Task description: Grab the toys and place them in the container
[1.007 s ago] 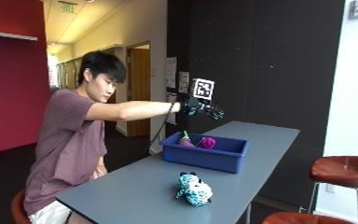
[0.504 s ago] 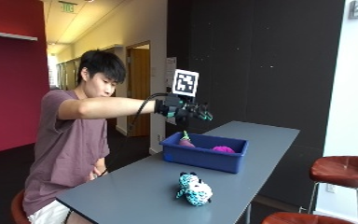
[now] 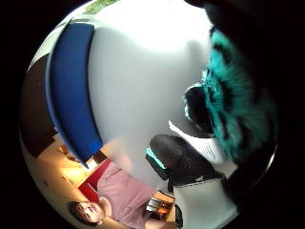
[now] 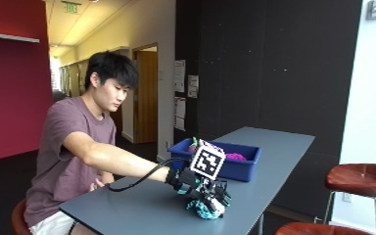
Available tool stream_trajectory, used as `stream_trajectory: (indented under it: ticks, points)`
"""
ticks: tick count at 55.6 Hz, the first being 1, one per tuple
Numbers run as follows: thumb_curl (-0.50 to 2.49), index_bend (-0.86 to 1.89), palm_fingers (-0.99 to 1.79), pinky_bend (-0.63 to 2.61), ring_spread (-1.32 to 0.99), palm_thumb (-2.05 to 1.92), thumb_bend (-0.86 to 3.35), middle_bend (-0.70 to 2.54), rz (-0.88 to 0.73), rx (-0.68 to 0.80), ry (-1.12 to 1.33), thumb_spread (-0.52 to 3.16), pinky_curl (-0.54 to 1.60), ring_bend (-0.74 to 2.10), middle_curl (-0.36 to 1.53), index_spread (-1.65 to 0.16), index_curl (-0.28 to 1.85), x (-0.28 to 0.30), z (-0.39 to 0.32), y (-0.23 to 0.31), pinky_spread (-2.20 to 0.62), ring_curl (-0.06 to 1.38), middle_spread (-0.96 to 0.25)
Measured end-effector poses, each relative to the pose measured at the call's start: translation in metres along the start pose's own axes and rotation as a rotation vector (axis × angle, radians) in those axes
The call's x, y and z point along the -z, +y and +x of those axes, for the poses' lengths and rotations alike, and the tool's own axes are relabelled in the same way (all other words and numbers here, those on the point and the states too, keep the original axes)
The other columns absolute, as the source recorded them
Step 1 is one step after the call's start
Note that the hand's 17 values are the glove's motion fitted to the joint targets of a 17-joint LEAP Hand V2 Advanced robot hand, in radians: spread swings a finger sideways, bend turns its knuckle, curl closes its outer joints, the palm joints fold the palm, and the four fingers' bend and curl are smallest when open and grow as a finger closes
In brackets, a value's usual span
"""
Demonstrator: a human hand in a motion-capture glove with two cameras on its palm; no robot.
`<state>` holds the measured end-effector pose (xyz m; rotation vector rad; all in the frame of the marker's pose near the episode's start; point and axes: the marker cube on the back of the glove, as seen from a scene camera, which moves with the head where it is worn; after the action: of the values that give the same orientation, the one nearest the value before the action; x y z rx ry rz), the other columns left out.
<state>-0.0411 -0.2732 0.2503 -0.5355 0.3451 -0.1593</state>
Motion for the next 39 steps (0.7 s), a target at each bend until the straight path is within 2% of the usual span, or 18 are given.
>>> stream_trajectory:
  ticks: [4, 9, 13, 16, 17, 18, 22, 25, 27, 30, 31, 32, 33, 36, 39]
  points:
    - [0.31, 0.14, -0.23, 0.80, 0.00, 0.00, -0.02, 0.10, 0.044, -0.029, -0.029, 1.12, 0.39, 0.15, 0.26, -0.28, 0.29, -0.006, 0.009, -0.010, 0.07, 0.19, -0.08]
    - [0.32, 0.16, -0.04, 0.91, 0.01, 0.00, -0.02, 0.14, 0.136, -0.053, -0.032, 1.11, 0.41, 0.21, 0.25, -0.28, 0.29, -0.010, 0.022, -0.018, 0.08, 0.20, -0.10]
    - [0.32, 0.23, 0.23, 0.85, -0.03, 0.00, -0.02, 0.22, 0.221, -0.077, 0.064, 1.12, 0.39, 0.33, 0.27, -0.28, 0.32, -0.014, 0.033, -0.021, 0.05, 0.22, -0.12]
    - [0.32, 0.29, 0.46, 0.74, -0.10, 0.01, -0.01, 0.32, 0.289, -0.057, -0.024, 1.14, 0.34, 0.39, 0.31, -0.26, 0.34, -0.014, 0.023, -0.023, 0.02, 0.23, -0.14]
    - [0.33, 0.25, 0.33, 0.77, -0.09, 0.01, -0.02, 0.24, 0.302, -0.054, -0.047, 1.13, 0.35, 0.37, 0.29, -0.26, 0.32, -0.014, 0.020, -0.023, 0.03, 0.22, -0.14]
    - [0.33, 0.32, 0.52, 0.72, -0.13, 0.03, 0.00, 0.37, 0.315, -0.057, -0.058, 1.16, 0.35, 0.43, 0.34, -0.25, 0.37, -0.014, 0.018, -0.024, 0.00, 0.26, -0.15]
    - [0.34, 0.40, 0.85, 0.56, -0.22, 0.11, 0.03, 0.64, 0.441, -0.102, -0.098, 1.23, 0.30, 0.55, 0.43, -0.25, 0.40, -0.012, 0.019, -0.026, -0.08, 0.28, -0.19]
    - [0.37, 0.42, 0.91, 0.50, -0.28, 0.18, 0.07, 0.75, 0.502, -0.133, -0.123, 1.25, 0.29, 0.64, 0.48, -0.25, 0.42, -0.007, 0.019, -0.025, -0.12, 0.32, -0.21]
    - [0.40, 0.44, 0.96, 0.49, -0.31, 0.26, 0.10, 0.80, 0.503, -0.169, -0.105, 1.24, 0.30, 0.71, 0.51, -0.25, 0.45, -0.005, 0.018, -0.025, -0.15, 0.36, -0.22]
    - [0.47, 0.54, 1.19, 0.55, -0.34, 0.41, 0.16, 0.86, 0.446, -0.204, -0.086, 1.14, 0.32, 0.82, 0.55, -0.26, 0.51, -0.001, 0.013, -0.022, -0.19, 0.40, -0.23]
    - [0.48, 0.57, 1.19, 0.56, -0.35, 0.42, 0.16, 0.88, 0.412, -0.207, -0.083, 1.12, 0.33, 0.84, 0.56, -0.26, 0.52, 0.000, 0.011, -0.021, -0.20, 0.41, -0.23]
    - [0.48, 0.54, 1.05, 0.54, -0.36, 0.39, 0.14, 0.87, 0.372, -0.207, -0.084, 1.12, 0.32, 0.87, 0.57, -0.26, 0.52, 0.000, 0.008, -0.019, -0.20, 0.43, -0.24]
    - [0.51, 0.63, 1.27, 0.61, -0.37, 0.45, 0.16, 0.92, 0.328, -0.204, -0.089, 1.07, 0.35, 0.89, 0.59, -0.26, 0.57, 0.001, 0.005, -0.017, -0.22, 0.44, -0.23]
    - [0.55, 0.72, 1.30, 0.67, -0.38, 0.49, 0.17, 0.99, 0.234, -0.186, -0.116, 1.01, 0.38, 0.95, 0.63, -0.26, 0.62, 0.005, -0.004, -0.010, -0.24, 0.48, -0.23]
    - [0.58, 0.81, 1.27, 0.71, -0.38, 0.50, 0.16, 1.06, 0.218, -0.175, -0.122, 0.95, 0.40, 1.01, 0.66, -0.26, 0.67, 0.015, -0.014, -0.002, -0.25, 0.51, -0.22]
